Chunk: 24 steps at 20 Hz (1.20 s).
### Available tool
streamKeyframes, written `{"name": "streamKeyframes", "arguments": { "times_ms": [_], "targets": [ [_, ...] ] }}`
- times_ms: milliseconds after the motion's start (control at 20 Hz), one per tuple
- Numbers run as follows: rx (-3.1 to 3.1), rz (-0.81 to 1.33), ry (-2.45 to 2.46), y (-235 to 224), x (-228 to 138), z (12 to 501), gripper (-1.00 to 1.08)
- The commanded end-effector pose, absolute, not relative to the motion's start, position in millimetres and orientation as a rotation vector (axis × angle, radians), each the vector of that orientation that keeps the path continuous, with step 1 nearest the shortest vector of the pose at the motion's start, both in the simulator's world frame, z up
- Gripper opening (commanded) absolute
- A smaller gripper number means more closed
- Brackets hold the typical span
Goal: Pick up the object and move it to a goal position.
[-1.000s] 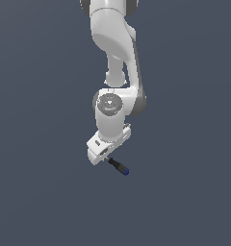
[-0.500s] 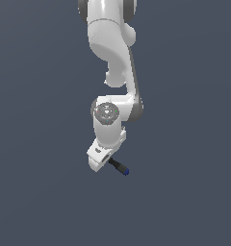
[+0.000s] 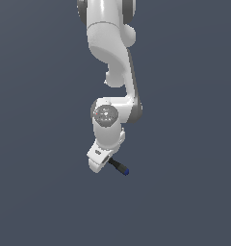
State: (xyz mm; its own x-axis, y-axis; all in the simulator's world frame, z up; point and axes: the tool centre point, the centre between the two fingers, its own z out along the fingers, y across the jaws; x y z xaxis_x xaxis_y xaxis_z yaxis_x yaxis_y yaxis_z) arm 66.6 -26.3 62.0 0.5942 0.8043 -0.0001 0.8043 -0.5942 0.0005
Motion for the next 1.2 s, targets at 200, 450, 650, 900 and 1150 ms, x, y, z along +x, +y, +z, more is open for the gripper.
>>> {"name": "streamKeyframes", "arguments": {
  "times_ms": [200, 450, 650, 900, 1150],
  "targets": [
    [2.803, 0.0, 1.418, -26.1, 65.8, 39.7, 1.0],
    [2.801, 0.0, 1.422, -25.9, 65.3, 16.8, 1.0],
    [2.801, 0.0, 1.422, -26.1, 66.5, 12.6, 1.0],
    [2.801, 0.0, 1.422, -26.1, 66.7, 12.8, -1.0],
    [2.801, 0.0, 1.422, -26.1, 66.7, 12.8, -1.0]
  ]
}}
